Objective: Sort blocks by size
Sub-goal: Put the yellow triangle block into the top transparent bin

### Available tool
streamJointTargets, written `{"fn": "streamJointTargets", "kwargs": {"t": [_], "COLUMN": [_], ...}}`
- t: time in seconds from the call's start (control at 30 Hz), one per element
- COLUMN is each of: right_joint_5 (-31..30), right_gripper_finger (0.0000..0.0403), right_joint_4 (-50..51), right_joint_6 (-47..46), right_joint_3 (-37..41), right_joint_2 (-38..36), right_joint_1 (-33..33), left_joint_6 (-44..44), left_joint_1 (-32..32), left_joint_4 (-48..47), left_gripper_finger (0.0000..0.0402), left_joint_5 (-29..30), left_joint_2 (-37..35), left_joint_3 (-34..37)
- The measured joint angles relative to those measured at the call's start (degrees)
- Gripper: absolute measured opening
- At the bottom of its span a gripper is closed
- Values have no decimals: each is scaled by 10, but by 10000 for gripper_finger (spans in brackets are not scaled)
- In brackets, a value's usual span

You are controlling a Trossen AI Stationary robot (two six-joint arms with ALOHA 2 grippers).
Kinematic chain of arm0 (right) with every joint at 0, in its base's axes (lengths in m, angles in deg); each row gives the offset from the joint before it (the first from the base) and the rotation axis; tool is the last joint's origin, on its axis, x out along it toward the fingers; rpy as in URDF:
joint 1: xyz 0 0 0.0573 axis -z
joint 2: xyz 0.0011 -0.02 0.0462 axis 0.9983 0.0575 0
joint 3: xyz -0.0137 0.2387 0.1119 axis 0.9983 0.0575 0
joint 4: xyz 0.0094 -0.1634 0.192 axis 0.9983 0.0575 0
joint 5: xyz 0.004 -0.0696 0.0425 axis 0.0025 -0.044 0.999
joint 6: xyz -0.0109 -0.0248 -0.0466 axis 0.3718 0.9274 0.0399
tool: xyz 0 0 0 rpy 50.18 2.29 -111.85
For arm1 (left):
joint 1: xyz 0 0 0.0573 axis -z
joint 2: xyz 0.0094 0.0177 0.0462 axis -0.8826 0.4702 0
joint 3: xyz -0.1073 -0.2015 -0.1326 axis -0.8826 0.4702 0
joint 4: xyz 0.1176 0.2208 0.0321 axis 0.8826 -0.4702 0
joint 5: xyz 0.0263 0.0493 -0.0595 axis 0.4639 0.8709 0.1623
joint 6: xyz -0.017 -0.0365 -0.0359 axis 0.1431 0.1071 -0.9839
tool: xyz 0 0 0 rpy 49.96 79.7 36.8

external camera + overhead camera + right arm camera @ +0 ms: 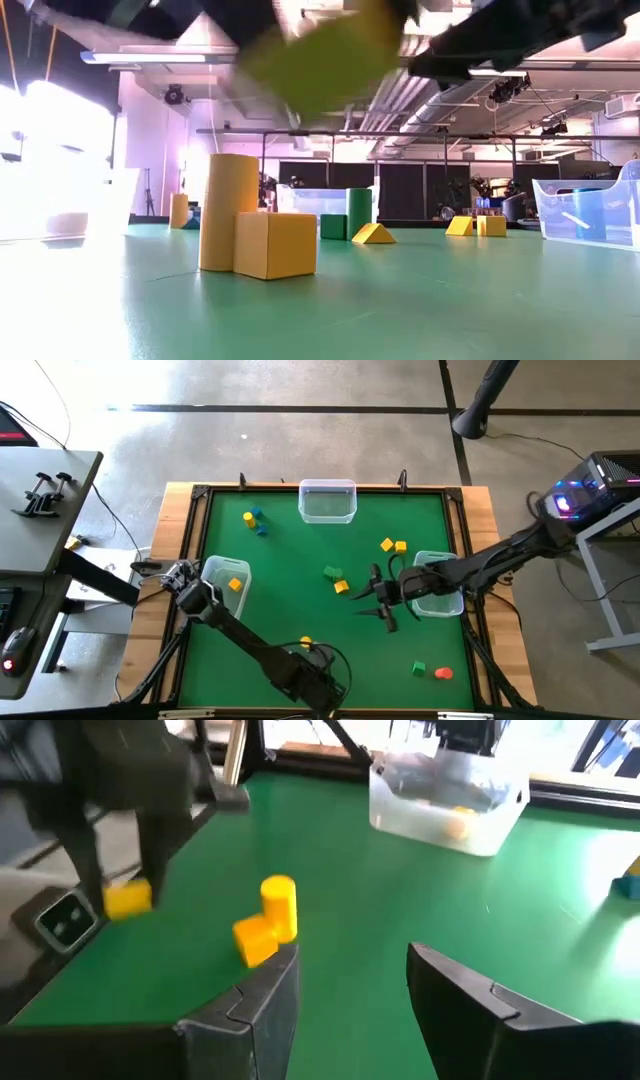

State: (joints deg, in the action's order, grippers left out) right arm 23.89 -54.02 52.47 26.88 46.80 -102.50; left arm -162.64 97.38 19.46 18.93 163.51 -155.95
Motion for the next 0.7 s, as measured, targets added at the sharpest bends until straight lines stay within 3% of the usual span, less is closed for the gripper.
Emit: {"fn": "streamJointTargets", "kwargs": {"t": [0.13,0.27,0.5,0.7], "right_joint_5": [-2,-19,-122,-194], "right_gripper_finger": [178,178,178,178], "right_joint_4": [98,167,227,227], "right_joint_6": [8,8,17,16], "right_joint_3": [0,0,1,39], "right_joint_2": [-61,-109,-141,-142], "right_joint_1": [0,-3,-22,-22], "left_joint_6": [80,158,331,580], "left_joint_1": [-18,-54,-181,-330], "left_joint_4": [-45,-158,-292,-223], "left_gripper_finger": [113,113,113,113], "left_joint_5": [27,73,93,76], "left_joint_2": [-1,-3,-67,-69], "left_joint_3": [-82,-158,-117,-88]}}
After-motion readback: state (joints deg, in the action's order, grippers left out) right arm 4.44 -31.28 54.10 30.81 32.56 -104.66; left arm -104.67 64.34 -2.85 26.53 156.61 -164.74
